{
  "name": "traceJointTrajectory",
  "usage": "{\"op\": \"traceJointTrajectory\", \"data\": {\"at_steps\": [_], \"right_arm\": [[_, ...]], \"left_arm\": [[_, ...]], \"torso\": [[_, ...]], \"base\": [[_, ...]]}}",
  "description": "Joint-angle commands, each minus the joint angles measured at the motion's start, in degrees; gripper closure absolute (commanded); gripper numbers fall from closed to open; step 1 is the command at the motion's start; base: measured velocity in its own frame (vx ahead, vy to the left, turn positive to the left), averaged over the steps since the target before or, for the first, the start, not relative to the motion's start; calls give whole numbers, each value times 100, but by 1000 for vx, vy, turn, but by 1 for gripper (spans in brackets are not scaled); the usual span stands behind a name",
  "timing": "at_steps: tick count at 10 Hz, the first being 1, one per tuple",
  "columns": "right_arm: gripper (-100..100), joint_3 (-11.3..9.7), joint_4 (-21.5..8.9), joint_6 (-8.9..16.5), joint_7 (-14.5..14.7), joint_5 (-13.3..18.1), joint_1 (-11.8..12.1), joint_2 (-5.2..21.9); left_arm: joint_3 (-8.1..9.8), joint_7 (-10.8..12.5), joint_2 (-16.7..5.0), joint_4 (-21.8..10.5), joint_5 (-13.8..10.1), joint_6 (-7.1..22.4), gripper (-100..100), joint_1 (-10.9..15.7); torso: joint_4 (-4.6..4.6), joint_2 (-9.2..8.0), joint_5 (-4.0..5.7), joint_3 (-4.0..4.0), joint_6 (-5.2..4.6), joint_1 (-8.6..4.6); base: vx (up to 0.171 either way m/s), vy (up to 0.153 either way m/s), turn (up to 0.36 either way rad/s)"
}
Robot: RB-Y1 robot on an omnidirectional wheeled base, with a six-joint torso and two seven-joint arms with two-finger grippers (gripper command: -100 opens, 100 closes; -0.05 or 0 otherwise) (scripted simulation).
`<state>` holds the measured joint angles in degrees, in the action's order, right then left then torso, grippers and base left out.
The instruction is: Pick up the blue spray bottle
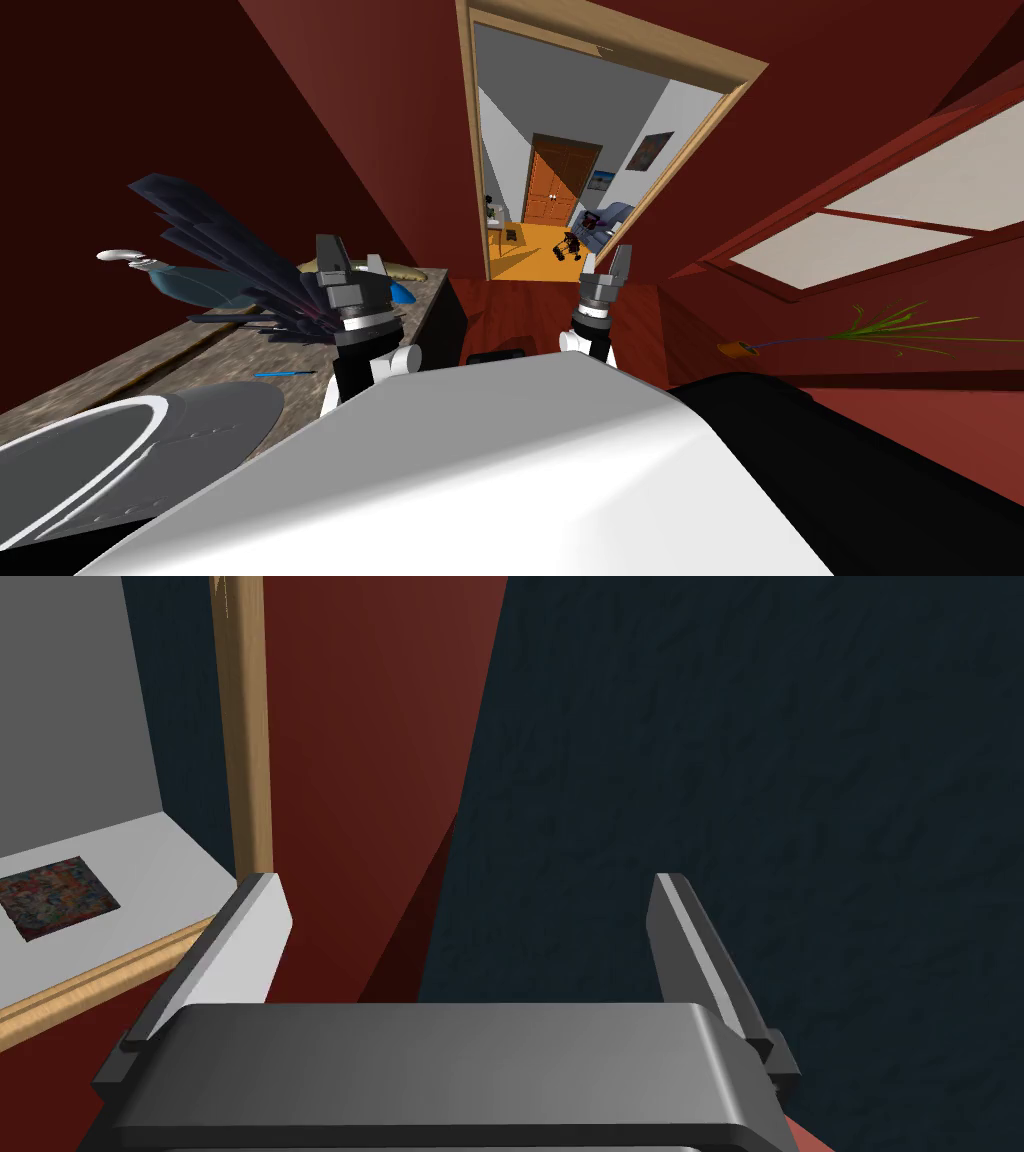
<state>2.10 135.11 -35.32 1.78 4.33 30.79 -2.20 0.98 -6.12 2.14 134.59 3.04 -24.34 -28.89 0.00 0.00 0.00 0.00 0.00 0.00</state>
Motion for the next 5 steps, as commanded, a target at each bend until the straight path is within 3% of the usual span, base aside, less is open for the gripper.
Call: {"op": "traceJointTrajectory", "data": {"at_steps": [1, 4, 5], "right_arm": [[0, 0, 0, 0, 0, 0, 0, 0], [0, 0, 0, 0, 0, 0, 0, 0], [0, 0, 0, 0, 0, 0, 1, 0]], "left_arm": [[8, -29, -169, 22, -55, 212, -100, -24], [38, -102, -433, 63, -179, 680, -100, -67], [38, -102, -433, 63, -179, 750, -100, -67]], "torso": [[0, 0, 0, 0, 0, 0], [-3, 13, 1, 8, 0, -7], [-4, 16, 2, 9, 0, -9]], "base": [[14, -13, 8], [38, -23, 11], [33, -19, 4]]}}
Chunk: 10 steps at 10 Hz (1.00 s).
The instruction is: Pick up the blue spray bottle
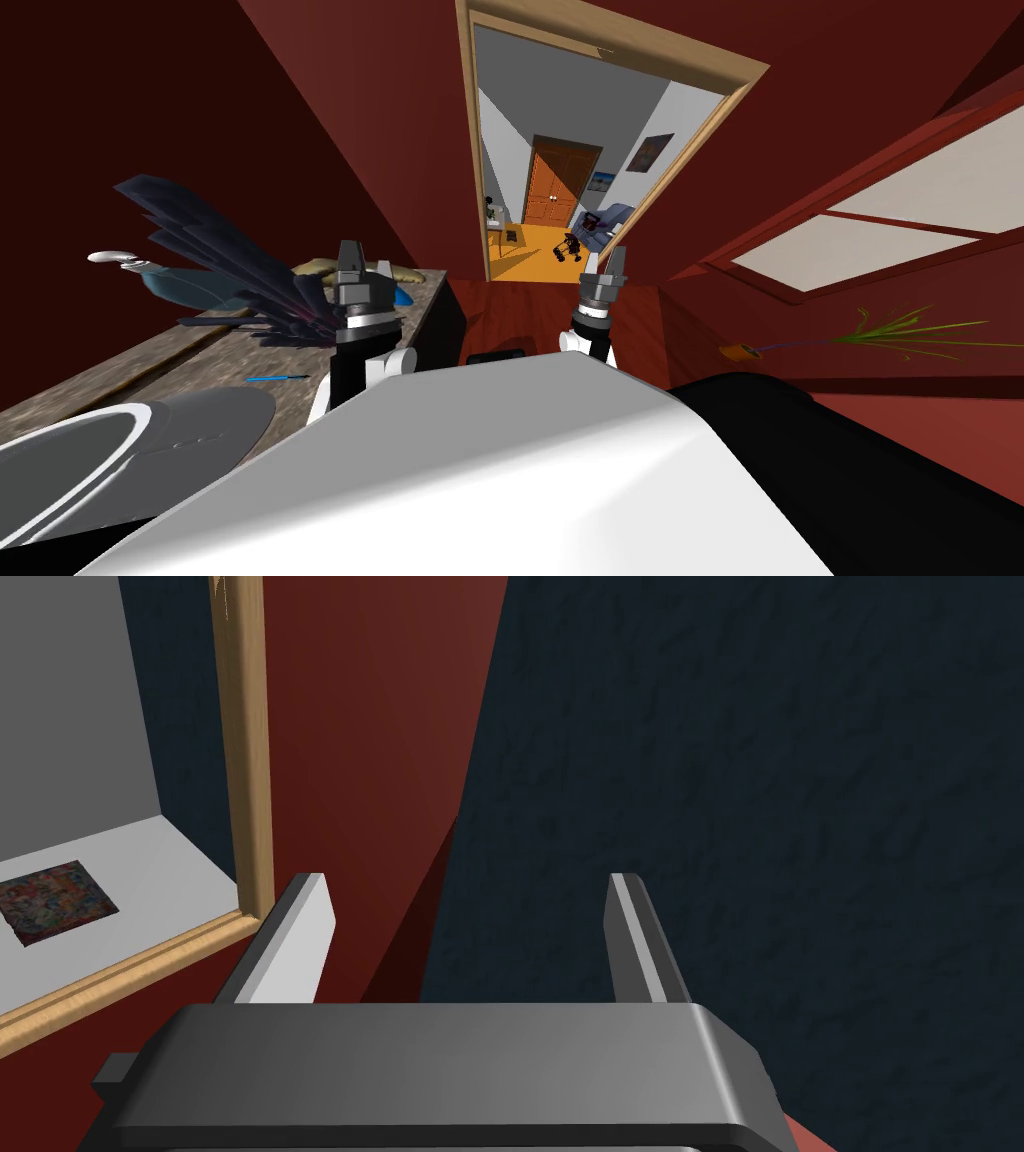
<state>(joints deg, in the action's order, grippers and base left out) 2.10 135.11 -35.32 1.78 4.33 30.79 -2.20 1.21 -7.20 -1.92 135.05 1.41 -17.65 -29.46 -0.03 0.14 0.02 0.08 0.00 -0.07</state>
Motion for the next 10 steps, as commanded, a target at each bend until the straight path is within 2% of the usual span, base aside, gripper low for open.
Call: {"op": "traceJointTrajectory", "data": {"at_steps": [1, 2, 3, 4, 5, 6, 10], "right_arm": [[0, 0, 0, 0, 0, 0, 0, 0], [0, 0, 0, 0, 0, 0, 0, 0], [0, 0, 0, 0, 0, 0, 0, 0], [0, 0, 0, 0, 0, 0, 0, 0], [0, 0, 0, 0, 0, 0, 0, 0], [0, 0, 0, 0, 0, 0, 0, 0], [0, 0, 0, 0, 0, 0, 0, 0]], "left_arm": [[31, -27, -114, 30, -68, 286, -100, -25], [31, -27, -114, 30, -68, 328, -100, -25], [53, -65, -199, 41, -122, 560, -100, -36], [53, -65, -199, 41, -122, 606, -100, -36], [80, -108, -280, 52, -180, 842, -100, -46], [80, -108, -280, 52, -180, 913, -100, -46], [151, -208, -439, 75, -299, 1588, -100, -58]], "torso": [[0, 0, 0, 0, 0, 0], [0, -2, 0, -1, 0, 1], [1, -4, -1, -2, 0, 2], [1, -2, -1, -1, 0, 2], [1, -3, -1, -2, 0, 2], [1, -2, -1, -1, 0, 1], [0, 1, -1, 1, 0, 2]], "base": [[27, -18, 6], [23, -13, 5], [33, -14, 6], [26, -13, 5], [31, -18, 9], [30, -18, 5], [38, -17, 7]]}}
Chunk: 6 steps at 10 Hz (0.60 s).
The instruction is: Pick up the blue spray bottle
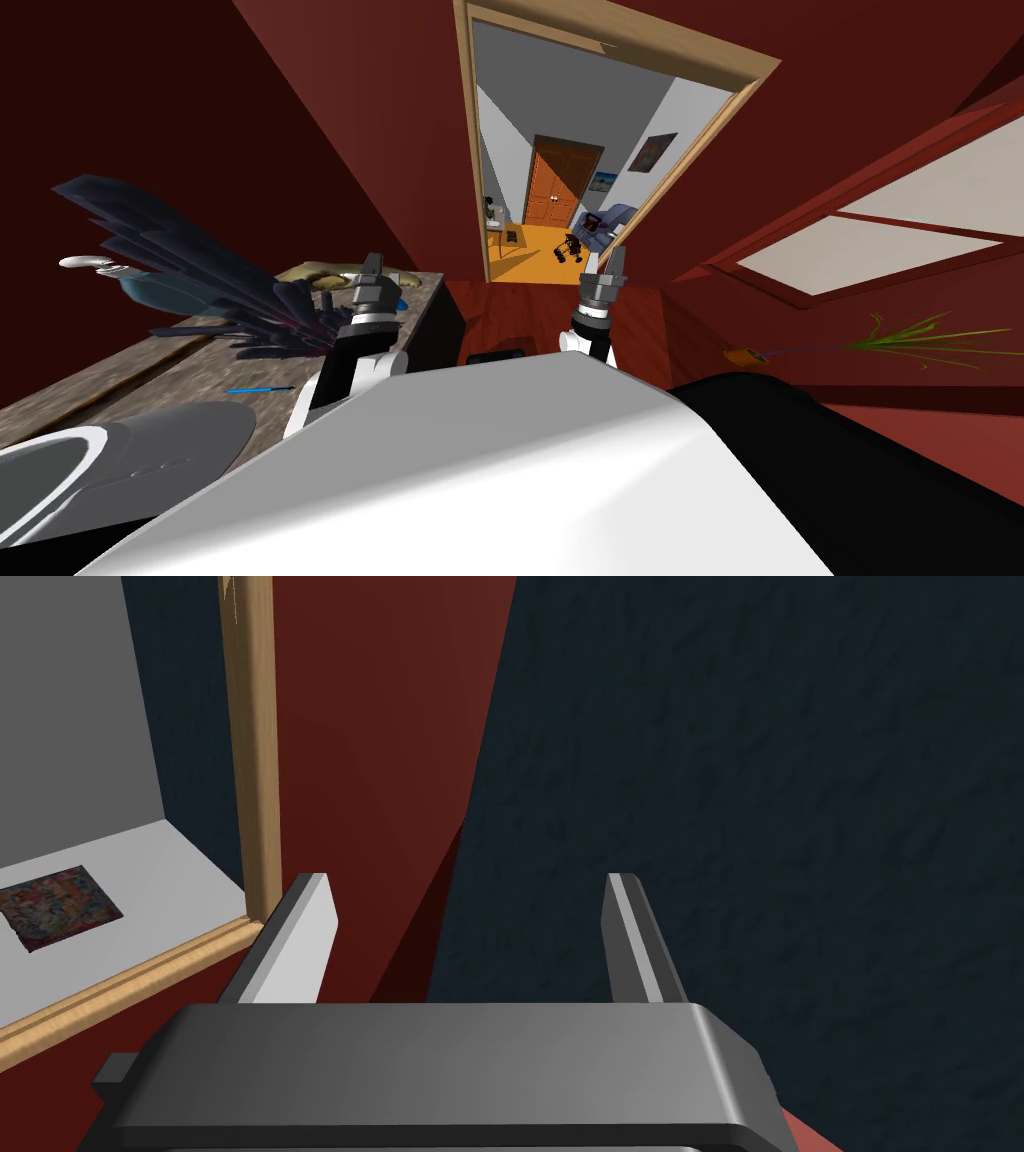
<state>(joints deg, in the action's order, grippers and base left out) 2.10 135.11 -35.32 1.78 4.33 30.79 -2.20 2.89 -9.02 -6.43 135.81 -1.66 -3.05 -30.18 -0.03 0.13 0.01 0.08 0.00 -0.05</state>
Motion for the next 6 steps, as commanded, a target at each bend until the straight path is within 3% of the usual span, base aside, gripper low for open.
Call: {"op": "traceJointTrajectory", "data": {"at_steps": [1, 6], "right_arm": [[0, 0, 0, 0, 0, 0, 0, 0], [0, 0, 0, 0, 0, 0, 0, 0]], "left_arm": [[28, -83, -69, 9, -53, 286, -100, 14], [78, -143, -147, 17, -113, 945, -100, 18]], "torso": [[0, 0, 0, 0, 0, 0], [0, -1, 0, -1, 0, -1]], "base": [[47, -13, 9], [27, -13, 4]]}}
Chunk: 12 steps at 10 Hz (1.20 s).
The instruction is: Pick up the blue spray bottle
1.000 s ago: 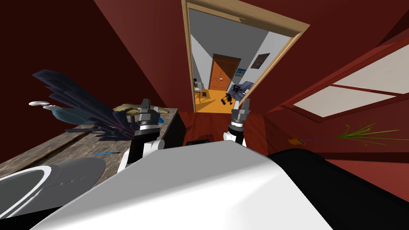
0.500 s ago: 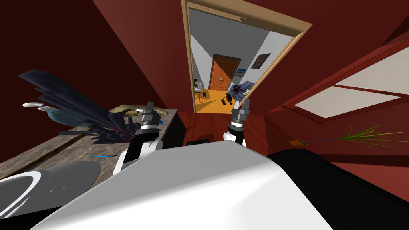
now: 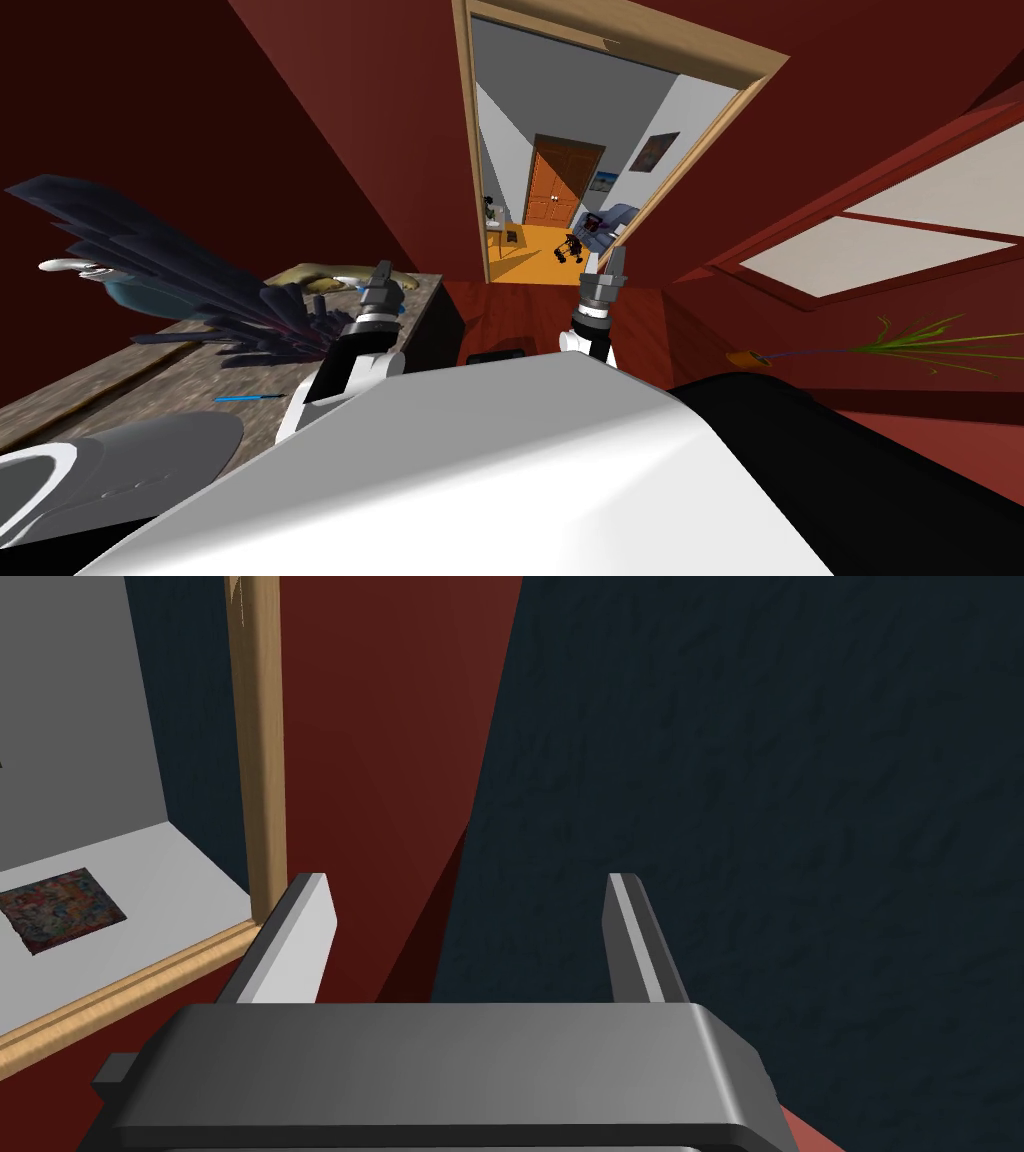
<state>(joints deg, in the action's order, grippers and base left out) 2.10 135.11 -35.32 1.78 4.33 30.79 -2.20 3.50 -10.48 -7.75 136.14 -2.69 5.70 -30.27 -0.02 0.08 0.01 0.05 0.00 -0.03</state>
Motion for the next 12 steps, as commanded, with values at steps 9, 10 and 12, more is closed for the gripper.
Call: {"op": "traceJointTrajectory", "data": {"at_steps": [9, 10, 12], "right_arm": [[0, 0, 0, 0, 0, 0, 0, 0], [0, 0, 0, 0, 0, 0, 0, 0], [0, 0, 0, 0, 0, 0, 0, 0]], "left_arm": [[202, -196, -243, -7, -181, 1404, -100, 68], [275, -269, -320, -2, -235, 1618, -100, 90], [275, -269, -320, -2, -235, 1875, -100, 90]], "torso": [[-1, 6, 0, 4, 0, -2], [-1, 2, 0, 1, 0, -1], [-2, 8, 0, 4, 0, 0]], "base": [[32, -11, 4], [36, -15, 5], [34, -8, 3]]}}
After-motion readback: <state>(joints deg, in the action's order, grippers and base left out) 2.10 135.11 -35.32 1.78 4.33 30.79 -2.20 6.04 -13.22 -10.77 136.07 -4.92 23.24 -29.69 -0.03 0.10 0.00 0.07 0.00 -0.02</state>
